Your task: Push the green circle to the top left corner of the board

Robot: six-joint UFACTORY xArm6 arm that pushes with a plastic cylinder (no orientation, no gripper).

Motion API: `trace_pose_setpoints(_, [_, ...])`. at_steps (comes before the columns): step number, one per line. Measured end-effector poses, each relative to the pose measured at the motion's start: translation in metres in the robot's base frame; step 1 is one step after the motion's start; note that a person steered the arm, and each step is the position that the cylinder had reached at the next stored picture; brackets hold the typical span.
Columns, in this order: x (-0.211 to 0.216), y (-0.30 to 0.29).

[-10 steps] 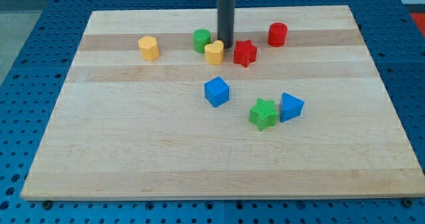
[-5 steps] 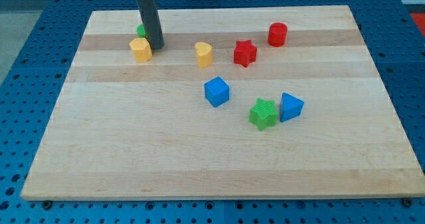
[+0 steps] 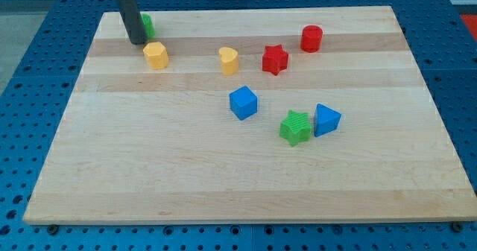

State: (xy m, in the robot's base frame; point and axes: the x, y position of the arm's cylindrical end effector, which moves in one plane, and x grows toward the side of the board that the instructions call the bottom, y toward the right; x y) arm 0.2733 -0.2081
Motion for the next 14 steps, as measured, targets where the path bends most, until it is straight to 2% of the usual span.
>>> trace_pose_setpoints(2, [-0.002, 0.02])
trace_pose_setpoints(7, [-0.043, 0.034])
trace_pose_setpoints(9, [-0.043, -0.012])
trace_pose_setpoints(10, [-0.036, -0.003])
trace_pose_setpoints(13, [0.062, -0.012])
trace_pose_setpoints(14, [0.093, 0.007])
